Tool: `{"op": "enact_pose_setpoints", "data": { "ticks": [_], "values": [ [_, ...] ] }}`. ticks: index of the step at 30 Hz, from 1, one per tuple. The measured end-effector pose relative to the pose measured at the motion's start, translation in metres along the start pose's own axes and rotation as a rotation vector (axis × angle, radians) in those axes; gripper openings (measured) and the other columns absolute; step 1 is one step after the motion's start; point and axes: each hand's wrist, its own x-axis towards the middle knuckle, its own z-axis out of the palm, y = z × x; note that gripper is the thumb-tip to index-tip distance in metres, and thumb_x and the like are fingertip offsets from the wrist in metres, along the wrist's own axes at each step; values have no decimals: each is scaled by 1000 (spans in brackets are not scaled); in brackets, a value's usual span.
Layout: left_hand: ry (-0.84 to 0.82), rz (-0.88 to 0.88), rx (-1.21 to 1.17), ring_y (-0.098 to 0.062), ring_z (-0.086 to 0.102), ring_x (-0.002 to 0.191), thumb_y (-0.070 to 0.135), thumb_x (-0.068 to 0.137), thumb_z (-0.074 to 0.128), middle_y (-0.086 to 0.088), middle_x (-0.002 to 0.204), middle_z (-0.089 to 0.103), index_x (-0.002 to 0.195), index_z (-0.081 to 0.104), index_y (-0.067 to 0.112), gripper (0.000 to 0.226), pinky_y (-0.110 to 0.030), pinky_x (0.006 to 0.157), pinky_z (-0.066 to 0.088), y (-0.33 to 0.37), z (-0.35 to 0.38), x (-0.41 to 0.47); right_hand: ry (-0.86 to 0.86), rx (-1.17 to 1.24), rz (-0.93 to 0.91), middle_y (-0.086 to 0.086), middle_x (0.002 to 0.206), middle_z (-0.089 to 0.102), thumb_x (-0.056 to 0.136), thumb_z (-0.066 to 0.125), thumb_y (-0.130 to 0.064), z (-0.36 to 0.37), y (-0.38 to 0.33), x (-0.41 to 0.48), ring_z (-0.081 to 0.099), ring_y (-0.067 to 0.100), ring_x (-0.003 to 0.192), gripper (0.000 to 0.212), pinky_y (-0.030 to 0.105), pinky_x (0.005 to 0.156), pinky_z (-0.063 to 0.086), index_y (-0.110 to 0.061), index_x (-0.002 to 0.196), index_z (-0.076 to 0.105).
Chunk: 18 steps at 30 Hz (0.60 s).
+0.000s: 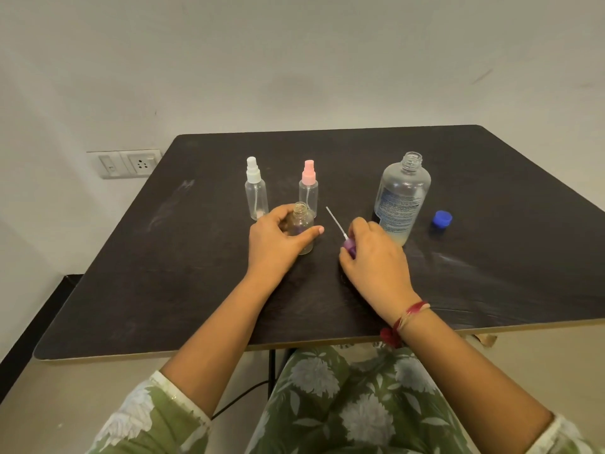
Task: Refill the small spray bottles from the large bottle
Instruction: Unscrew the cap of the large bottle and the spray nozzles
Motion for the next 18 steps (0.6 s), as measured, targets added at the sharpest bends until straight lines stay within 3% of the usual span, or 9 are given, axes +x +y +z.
{"op": "enact_pose_setpoints", "data": {
  "ticks": [7, 12, 16, 18],
  "values": [
    [-17, -13, -12, 1, 64, 92, 39, 62, 87, 13, 97, 69, 115, 67, 20, 60, -7, 77, 48, 1, 0, 0, -20, -81, 18, 3, 92, 57, 91, 54, -28, -1, 0, 1, 57, 20, 83, 14, 27, 60, 35, -17, 94, 45],
    [-37, 5, -46, 1, 63, 96, 39, 59, 89, 14, 101, 66, 119, 61, 25, 68, -10, 83, 50, 1, -2, -3, 23, -110, -38, 5, 97, 56, 89, 57, -38, -13, -11, -1, 57, 24, 88, 27, 28, 65, 36, -15, 102, 49],
    [3, -3, -118, 4, 62, 97, 42, 61, 86, 12, 101, 66, 132, 47, 26, 83, -7, 85, 45, 1, -4, -3, 1, -8, -106, 8, 106, 55, 85, 60, -27, -26, -30, 19, 57, 31, 96, 33, 34, 73, 40, -14, 114, 49],
    [27, -5, -157, 2, 62, 101, 43, 61, 85, 9, 104, 67, 133, 44, 26, 84, -14, 88, 48, 1, -6, -2, -30, 36, -114, 9, 109, 55, 83, 60, -20, -34, -38, 37, 57, 34, 100, 38, 37, 78, 41, -14, 118, 49]
  ]
}}
